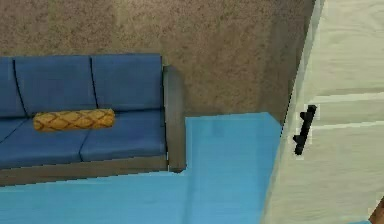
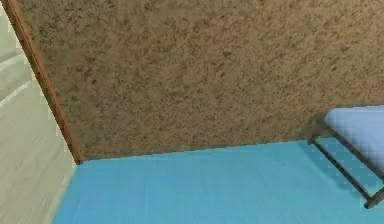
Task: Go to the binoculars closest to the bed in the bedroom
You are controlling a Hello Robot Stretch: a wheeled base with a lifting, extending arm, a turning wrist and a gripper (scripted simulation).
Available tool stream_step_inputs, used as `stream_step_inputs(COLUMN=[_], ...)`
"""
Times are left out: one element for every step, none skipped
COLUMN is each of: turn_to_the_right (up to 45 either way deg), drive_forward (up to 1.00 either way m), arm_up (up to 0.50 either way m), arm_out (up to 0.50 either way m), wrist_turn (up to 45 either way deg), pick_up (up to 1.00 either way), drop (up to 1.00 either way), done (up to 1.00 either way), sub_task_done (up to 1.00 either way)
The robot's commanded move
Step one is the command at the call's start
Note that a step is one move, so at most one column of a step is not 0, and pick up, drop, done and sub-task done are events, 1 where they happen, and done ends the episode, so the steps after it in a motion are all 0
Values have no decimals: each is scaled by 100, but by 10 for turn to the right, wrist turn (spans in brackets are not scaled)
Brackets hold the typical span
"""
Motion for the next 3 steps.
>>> stream_step_inputs(turn_to_the_right=[0, 60, 0], drive_forward=[100, 0, 15], arm_up=[0, 0, 0], arm_out=[0, 0, 0], wrist_turn=[0, 0, 0], pick_up=[0, 0, 0], drop=[0, 0, 0], done=[0, 0, 0], sub_task_done=[0, 0, 0])
